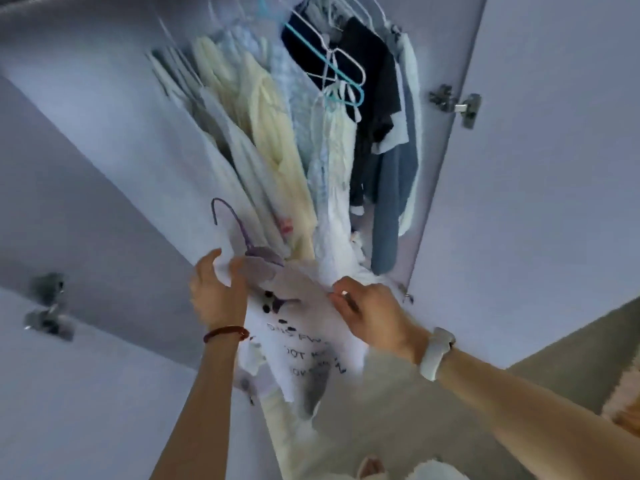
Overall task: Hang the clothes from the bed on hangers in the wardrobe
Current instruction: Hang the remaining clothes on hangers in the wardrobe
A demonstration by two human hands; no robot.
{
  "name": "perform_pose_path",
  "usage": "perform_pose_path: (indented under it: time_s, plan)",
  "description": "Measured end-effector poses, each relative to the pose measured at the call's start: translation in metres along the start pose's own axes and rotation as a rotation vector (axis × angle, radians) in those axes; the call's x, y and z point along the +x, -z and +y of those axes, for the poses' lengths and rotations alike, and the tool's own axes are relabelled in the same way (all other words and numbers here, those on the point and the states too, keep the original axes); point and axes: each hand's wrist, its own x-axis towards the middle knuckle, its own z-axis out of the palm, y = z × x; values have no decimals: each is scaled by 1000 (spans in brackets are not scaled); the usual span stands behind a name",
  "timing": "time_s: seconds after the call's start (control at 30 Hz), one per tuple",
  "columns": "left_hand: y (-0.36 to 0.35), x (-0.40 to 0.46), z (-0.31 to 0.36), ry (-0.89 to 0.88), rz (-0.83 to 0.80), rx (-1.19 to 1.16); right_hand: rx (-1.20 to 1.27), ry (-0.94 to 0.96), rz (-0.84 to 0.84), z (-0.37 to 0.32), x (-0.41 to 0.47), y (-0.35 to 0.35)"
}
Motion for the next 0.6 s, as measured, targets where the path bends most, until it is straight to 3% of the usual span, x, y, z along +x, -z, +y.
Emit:
perform_pose_path:
  time_s: [0.2, 0.4, 0.5, 0.6]
  plan:
    - [71, 60, 22, -142, 285, -71, 109, -39, -89, -50, 82, -27]
    - [120, 115, 79, -487, 599, 81, 253, -8, 80, -100, 172, -40]
    - [136, 138, 99, -574, 642, 272, 305, 3, 143, -118, 217, -46]
    - [146, 167, 111, -557, 573, 456, 309, 21, 170, -137, 256, -44]
